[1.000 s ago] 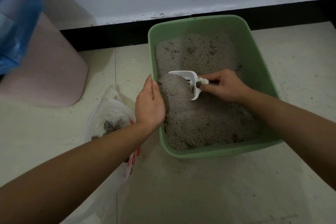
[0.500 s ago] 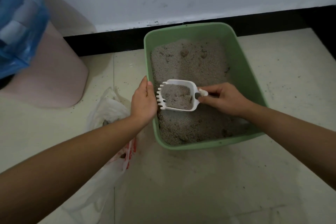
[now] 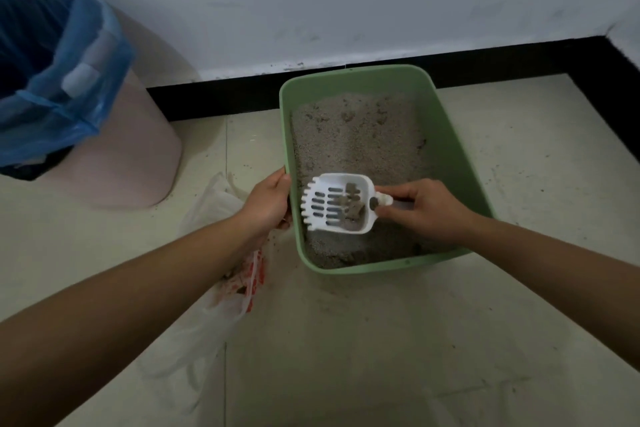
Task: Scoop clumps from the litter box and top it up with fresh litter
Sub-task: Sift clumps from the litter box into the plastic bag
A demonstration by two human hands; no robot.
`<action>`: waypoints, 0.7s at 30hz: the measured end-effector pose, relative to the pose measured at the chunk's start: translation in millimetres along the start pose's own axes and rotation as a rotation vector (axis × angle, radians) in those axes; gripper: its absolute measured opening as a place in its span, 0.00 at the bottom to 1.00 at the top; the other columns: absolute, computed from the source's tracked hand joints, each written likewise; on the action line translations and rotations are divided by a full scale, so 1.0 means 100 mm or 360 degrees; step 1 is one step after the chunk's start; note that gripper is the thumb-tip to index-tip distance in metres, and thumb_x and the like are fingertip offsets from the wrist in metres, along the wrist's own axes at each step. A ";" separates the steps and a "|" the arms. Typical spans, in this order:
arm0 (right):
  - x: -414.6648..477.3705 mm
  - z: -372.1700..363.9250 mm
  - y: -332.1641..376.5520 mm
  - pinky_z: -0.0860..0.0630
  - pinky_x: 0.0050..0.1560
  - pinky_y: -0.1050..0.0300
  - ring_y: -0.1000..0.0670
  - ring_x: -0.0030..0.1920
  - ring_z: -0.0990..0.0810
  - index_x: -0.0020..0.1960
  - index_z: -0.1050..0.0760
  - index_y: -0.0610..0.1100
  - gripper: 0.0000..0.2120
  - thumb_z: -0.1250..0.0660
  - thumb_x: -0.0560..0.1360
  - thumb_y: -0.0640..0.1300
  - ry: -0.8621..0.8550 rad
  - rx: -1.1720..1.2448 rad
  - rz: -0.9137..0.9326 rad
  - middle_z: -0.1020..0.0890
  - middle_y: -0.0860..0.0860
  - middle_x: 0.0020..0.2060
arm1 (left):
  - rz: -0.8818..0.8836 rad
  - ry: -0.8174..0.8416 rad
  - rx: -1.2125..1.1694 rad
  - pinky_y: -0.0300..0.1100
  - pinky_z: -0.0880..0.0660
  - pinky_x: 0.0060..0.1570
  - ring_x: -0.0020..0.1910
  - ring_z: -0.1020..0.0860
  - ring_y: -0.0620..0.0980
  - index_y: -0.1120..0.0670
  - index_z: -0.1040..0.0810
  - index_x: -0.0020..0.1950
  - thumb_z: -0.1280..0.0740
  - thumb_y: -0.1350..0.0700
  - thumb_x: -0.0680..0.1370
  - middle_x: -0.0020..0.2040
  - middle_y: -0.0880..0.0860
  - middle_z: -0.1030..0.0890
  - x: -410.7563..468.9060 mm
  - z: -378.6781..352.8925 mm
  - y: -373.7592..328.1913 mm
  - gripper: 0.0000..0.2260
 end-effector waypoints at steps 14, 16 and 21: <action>-0.16 -0.01 0.11 0.20 0.50 0.43 0.48 0.45 0.15 0.64 0.23 0.60 0.18 0.29 0.75 0.55 0.0086 -0.0099 -0.0056 0.14 0.57 0.47 | 0.0055 0.0034 -0.0040 0.39 0.30 0.29 0.30 0.30 0.48 0.45 0.26 0.67 0.46 0.52 0.85 0.37 0.54 0.25 0.06 0.06 0.04 0.14; -0.16 -0.02 0.12 0.20 0.50 0.43 0.48 0.45 0.15 0.64 0.23 0.61 0.18 0.30 0.74 0.56 0.0077 -0.0089 -0.0056 0.14 0.57 0.46 | 0.0062 0.0050 -0.0036 0.40 0.30 0.29 0.30 0.30 0.48 0.45 0.25 0.67 0.46 0.52 0.85 0.37 0.53 0.25 0.07 0.07 0.04 0.14; -0.15 -0.03 0.09 0.20 0.47 0.44 0.50 0.42 0.16 0.65 0.23 0.61 0.18 0.29 0.75 0.55 0.0060 -0.0121 -0.0050 0.14 0.57 0.44 | 0.0065 0.0072 -0.0020 0.40 0.29 0.30 0.30 0.29 0.48 0.45 0.26 0.68 0.45 0.51 0.84 0.37 0.53 0.25 0.07 0.10 0.05 0.14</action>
Point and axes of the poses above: each hand's wrist, its own x-axis towards the middle knuckle, its own z-axis out of the back of the hand, y = z × x, the point moved 2 cm from there along x, towards the middle knuckle
